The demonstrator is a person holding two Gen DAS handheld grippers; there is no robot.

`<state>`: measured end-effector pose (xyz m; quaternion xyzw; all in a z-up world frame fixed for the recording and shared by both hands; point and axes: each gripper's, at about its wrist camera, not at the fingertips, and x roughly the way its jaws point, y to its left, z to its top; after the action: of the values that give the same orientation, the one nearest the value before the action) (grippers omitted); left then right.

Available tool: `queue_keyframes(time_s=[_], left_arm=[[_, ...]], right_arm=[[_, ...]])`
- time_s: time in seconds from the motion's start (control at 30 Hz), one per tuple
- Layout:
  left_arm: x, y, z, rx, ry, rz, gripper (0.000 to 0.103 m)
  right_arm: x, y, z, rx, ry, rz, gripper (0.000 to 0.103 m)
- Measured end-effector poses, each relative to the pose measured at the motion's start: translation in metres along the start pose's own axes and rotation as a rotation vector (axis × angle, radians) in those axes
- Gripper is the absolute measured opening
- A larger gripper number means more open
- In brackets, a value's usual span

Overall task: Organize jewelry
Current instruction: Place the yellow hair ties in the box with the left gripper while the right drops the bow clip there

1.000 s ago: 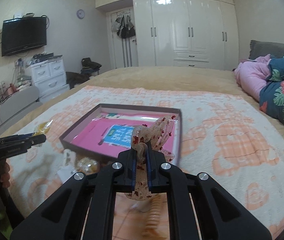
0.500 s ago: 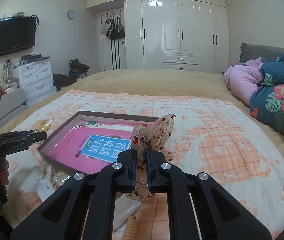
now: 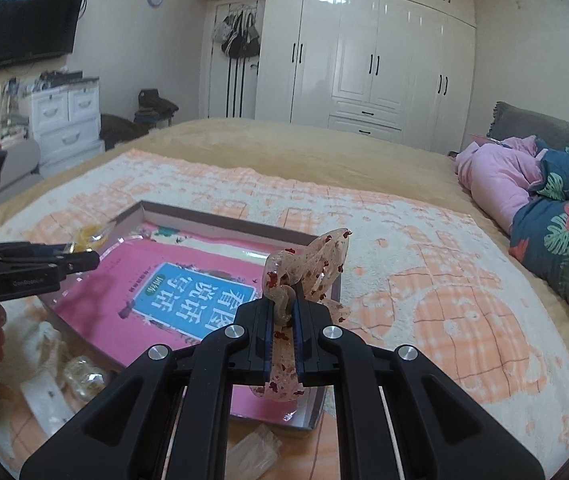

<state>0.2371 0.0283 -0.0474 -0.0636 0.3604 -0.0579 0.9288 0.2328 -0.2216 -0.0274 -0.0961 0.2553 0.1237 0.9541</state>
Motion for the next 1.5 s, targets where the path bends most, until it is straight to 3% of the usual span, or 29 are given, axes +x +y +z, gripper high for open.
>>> queue_keyframes(time_s=[0.23,0.4,0.5,0.57,0.83,0.97,1.07,1.5], left_arm=[[0.002,0.003,-0.004,0.001,0.008,-0.003,0.037],[-0.004,0.006,-0.008,-0.009,0.002,-0.009,0.045],[-0.009,0.007,-0.009,-0.013,0.000,-0.009,0.050],[-0.014,0.007,-0.009,-0.018,-0.005,-0.012,0.053],[-0.040,0.005,-0.006,-0.032,-0.056,-0.021,0.068],[-0.054,0.002,-0.005,-0.031,-0.085,-0.026,0.081],[-0.068,-0.001,-0.005,-0.028,-0.112,-0.034,0.091],[-0.110,-0.012,-0.013,0.007,-0.200,-0.049,0.092]], right_arm=[[0.026,0.008,-0.006,-0.009,0.076,-0.009,0.008],[0.033,0.011,-0.011,0.015,0.103,0.020,0.015],[0.031,0.010,-0.014,0.043,0.103,0.041,0.029],[0.025,0.008,-0.014,0.071,0.088,0.051,0.048],[-0.019,-0.004,-0.014,0.151,-0.037,0.041,0.073],[-0.043,-0.009,-0.013,0.175,-0.101,0.035,0.086],[-0.062,-0.013,-0.011,0.192,-0.145,0.039,0.089],[-0.107,-0.013,-0.015,0.180,-0.220,0.021,0.094]])
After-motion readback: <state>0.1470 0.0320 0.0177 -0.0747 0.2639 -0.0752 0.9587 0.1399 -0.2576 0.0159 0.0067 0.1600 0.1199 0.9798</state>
